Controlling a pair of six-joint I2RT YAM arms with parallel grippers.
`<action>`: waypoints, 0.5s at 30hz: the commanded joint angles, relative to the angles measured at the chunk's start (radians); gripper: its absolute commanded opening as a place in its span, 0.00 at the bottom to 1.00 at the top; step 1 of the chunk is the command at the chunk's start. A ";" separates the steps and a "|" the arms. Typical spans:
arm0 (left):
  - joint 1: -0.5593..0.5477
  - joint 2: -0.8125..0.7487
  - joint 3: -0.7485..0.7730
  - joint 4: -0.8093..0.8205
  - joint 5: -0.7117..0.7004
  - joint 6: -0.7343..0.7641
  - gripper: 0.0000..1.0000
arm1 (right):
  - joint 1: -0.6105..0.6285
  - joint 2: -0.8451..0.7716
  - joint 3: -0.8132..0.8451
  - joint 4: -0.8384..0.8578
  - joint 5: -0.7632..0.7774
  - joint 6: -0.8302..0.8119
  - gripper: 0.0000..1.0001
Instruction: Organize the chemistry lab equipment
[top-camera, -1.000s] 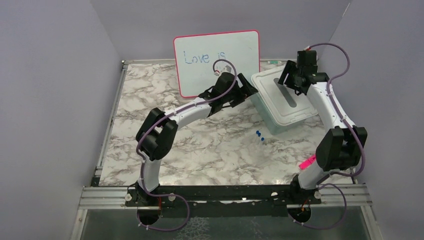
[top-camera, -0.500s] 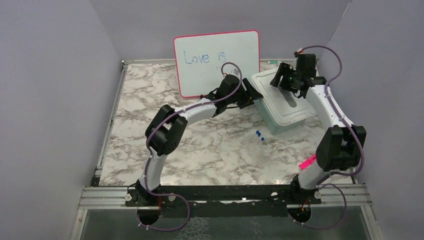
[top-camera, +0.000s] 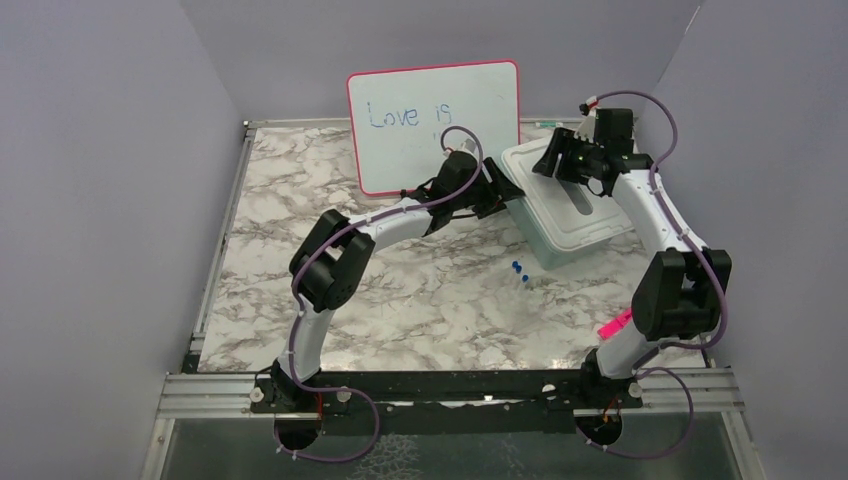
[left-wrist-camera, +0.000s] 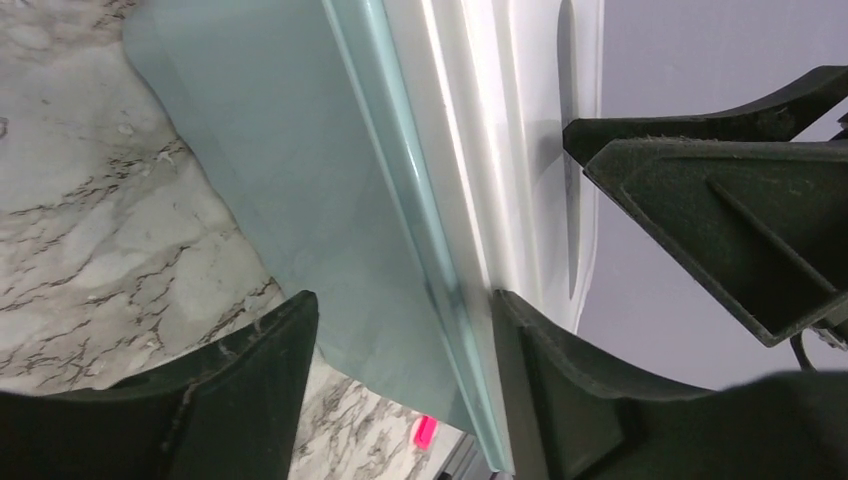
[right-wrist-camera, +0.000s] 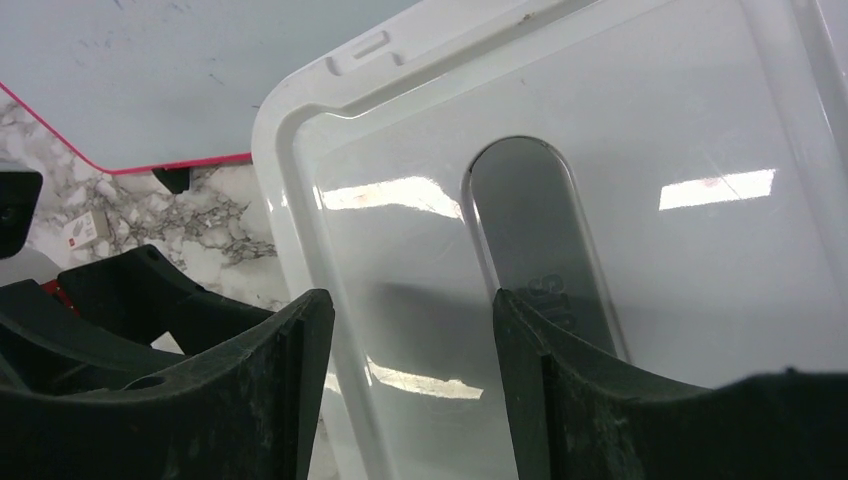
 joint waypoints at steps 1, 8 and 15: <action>0.001 -0.056 -0.004 0.032 -0.003 0.039 0.73 | 0.012 0.047 -0.032 -0.054 -0.134 -0.015 0.63; 0.002 -0.042 0.033 0.008 -0.023 0.063 0.72 | 0.012 0.013 -0.037 -0.045 -0.214 -0.027 0.45; 0.006 -0.022 0.052 -0.008 -0.012 0.074 0.59 | 0.013 -0.004 -0.036 -0.051 -0.140 -0.025 0.41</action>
